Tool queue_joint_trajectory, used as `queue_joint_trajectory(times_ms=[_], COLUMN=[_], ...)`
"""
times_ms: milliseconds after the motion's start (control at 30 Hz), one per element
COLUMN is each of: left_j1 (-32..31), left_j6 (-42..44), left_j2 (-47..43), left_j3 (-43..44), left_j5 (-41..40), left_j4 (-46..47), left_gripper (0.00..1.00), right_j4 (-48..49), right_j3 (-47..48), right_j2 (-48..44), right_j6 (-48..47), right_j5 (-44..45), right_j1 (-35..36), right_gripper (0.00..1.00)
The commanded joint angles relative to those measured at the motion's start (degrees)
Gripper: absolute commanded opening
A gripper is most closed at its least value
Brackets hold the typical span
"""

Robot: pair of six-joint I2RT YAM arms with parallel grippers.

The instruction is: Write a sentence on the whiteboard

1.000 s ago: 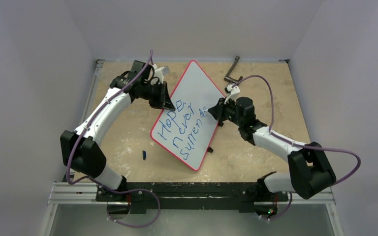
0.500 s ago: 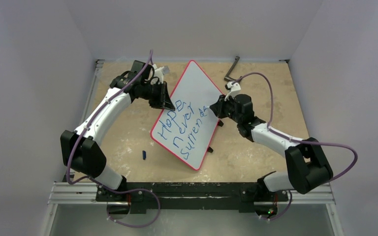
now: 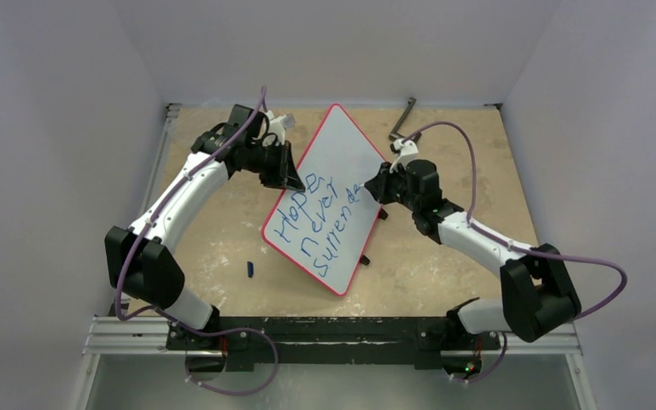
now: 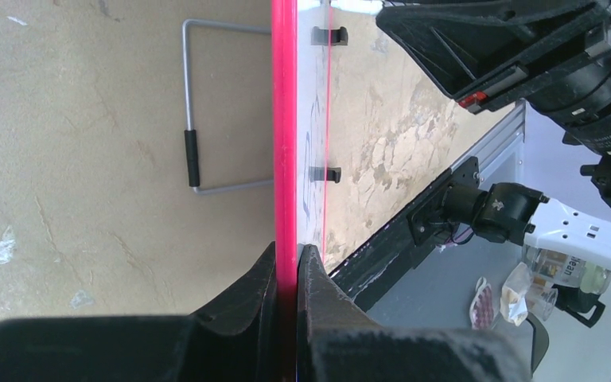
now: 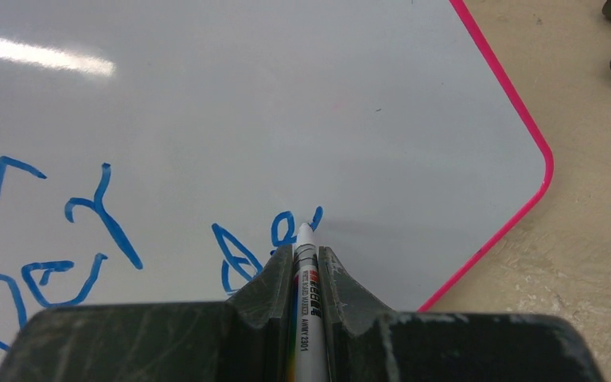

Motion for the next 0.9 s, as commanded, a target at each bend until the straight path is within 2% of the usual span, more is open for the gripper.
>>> queue_joint_trajectory(times_ms=[0, 867], left_j1=[-1.3, -2.4], left_j6=[6.8, 7.2], left_j2=[0.5, 0.4], left_j3=[0.5, 0.3], left_j5=[-8.3, -9.7], left_j4=[-1.6, -1.9], left_gripper=[0.00, 0.00], right_j4=[-1.7, -1.0], right_j3=[0.9, 7.8], right_j2=[-4.5, 2.7], right_j6=[0.1, 0.0], right_j5=[-0.7, -0.9], right_j1=[0.6, 0.6], right_gripper=[0.00, 0.00])
